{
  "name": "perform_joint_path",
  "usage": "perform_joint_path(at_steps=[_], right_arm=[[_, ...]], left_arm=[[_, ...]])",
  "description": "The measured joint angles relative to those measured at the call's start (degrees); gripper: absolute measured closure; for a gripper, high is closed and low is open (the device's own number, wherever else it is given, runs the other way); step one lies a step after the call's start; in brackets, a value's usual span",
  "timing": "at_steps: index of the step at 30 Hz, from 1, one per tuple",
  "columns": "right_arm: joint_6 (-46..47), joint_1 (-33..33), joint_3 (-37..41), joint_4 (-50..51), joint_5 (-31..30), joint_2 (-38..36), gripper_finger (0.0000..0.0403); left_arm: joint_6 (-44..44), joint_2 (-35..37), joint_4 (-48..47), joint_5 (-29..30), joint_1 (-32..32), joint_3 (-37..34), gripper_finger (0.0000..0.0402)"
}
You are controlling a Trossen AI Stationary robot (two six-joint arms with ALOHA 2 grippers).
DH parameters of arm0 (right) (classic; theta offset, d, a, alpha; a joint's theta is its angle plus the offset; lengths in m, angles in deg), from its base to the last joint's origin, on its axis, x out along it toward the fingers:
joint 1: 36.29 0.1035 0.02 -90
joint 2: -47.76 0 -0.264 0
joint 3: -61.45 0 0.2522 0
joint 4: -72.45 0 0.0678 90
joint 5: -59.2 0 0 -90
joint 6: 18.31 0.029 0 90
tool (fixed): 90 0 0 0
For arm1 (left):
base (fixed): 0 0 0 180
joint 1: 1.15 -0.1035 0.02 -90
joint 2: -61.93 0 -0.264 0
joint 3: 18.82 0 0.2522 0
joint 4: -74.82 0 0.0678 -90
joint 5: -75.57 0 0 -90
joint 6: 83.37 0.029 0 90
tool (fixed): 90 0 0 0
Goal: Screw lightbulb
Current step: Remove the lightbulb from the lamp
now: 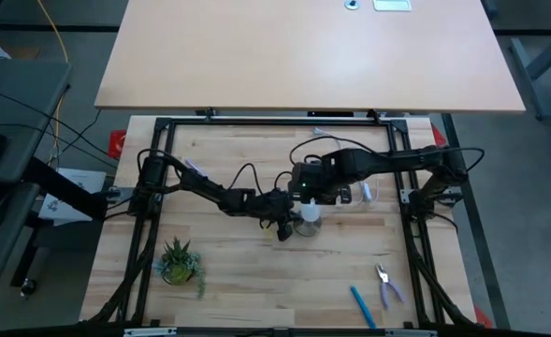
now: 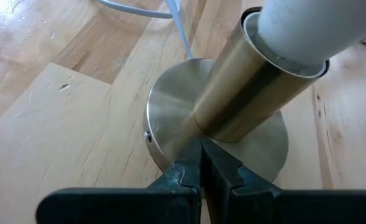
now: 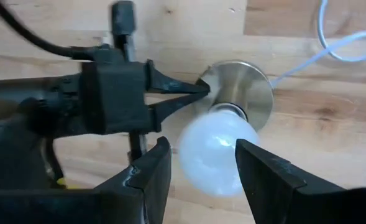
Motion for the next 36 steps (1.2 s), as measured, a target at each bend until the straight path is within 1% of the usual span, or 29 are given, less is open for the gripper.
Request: perform_joint_path(at_steps=[6, 8, 12, 15, 18, 21, 24, 29, 36], right_arm=[[-6.82, 0.26, -0.45, 0.18, -1.03, 0.0, 0.0232], [-8.93, 0.29, -0.45, 0.2, -2.47, -0.34, 0.0231], [-9.43, 0.54, -0.45, 0.79, -5.78, -1.43, 0.0222], [-9.15, 0.52, -0.5, 1.59, -8.18, -2.5, 0.0198], [-8.99, 0.14, -0.52, 2.76, -8.6, -3.15, 0.0158], [-5.11, 0.08, -0.54, 5.67, -9.07, -3.19, 0.0113], [0.16, 0.08, -0.54, 7.32, -8.03, -3.19, 0.0089], [2.62, 1.26, -0.54, 7.06, -5.29, -3.04, 0.0084], [9.03, 3.45, -0.54, 6.45, -5.0, -1.88, 0.0084]], left_arm=[[0.02, 0.0, -0.04, -0.06, 0.02, -0.01, 0.0401], [0.02, 0.0, -0.04, -0.06, 0.02, 0.0, 0.0401], [0.02, 0.0, -0.09, -0.06, 0.02, 0.01, 0.0401], [0.04, -0.02, -0.09, -0.06, 0.02, 0.01, 0.0401], [0.04, -0.02, -0.09, -0.06, 0.02, 0.0, 0.0401], [0.04, -0.02, -0.09, 0.15, 0.04, 0.01, 0.0401], [0.04, -0.02, -0.11, 0.43, 0.04, 0.0, 0.0401], [-0.48, -0.04, -0.15, 2.76, 0.15, -0.01, 0.0401], [-0.44, -0.04, -0.15, 4.11, 0.11, -0.01, 0.0401]])
